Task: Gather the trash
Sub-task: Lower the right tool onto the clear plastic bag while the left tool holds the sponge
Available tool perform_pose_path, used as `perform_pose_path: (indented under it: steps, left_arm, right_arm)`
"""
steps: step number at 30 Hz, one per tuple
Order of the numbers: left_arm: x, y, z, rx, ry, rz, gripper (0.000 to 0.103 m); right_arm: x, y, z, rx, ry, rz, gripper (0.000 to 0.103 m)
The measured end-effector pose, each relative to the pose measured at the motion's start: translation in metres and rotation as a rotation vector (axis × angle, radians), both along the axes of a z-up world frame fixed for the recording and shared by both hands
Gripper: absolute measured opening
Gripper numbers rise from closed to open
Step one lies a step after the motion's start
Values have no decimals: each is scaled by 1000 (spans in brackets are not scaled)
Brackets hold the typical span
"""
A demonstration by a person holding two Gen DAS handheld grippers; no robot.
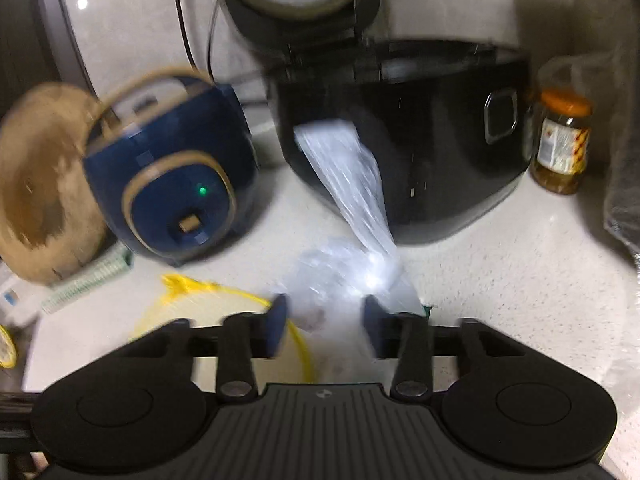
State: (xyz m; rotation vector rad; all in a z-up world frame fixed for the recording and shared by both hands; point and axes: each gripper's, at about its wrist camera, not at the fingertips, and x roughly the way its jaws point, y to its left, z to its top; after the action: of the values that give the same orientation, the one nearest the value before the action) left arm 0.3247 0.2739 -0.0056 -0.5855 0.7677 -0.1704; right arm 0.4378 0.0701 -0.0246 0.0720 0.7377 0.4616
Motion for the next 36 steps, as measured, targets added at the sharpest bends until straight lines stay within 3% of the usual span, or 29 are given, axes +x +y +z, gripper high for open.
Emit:
perform_pose_path:
  steps: [7, 14, 18, 27, 30, 34, 36]
  left_arm:
    - [24, 0, -11, 28, -25, 59, 23]
    - [46, -16, -16, 47, -7, 13, 20]
    - [40, -18, -10, 8, 25, 11, 18]
    - [-22, -11, 27, 0, -46, 49, 18]
    - [-41, -10, 40, 52, -47, 61, 18]
    - [-57, -22, 42, 273, 31, 107, 18]
    - [-63, -23, 41, 294, 48, 132, 18]
  right_arm:
    - [2, 4, -29, -22, 57, 50, 29]
    - [0, 0, -31, -11, 81, 83, 29]
    - [-7, -5, -30, -2, 82, 92, 29]
    - [-39, -10, -4, 59, 32, 123, 29]
    - [-55, -14, 8, 77, 4, 134, 29]
    - [-71, -11, 9, 63, 2, 153, 29]
    - [-78, -8, 4, 36, 10, 153, 29]
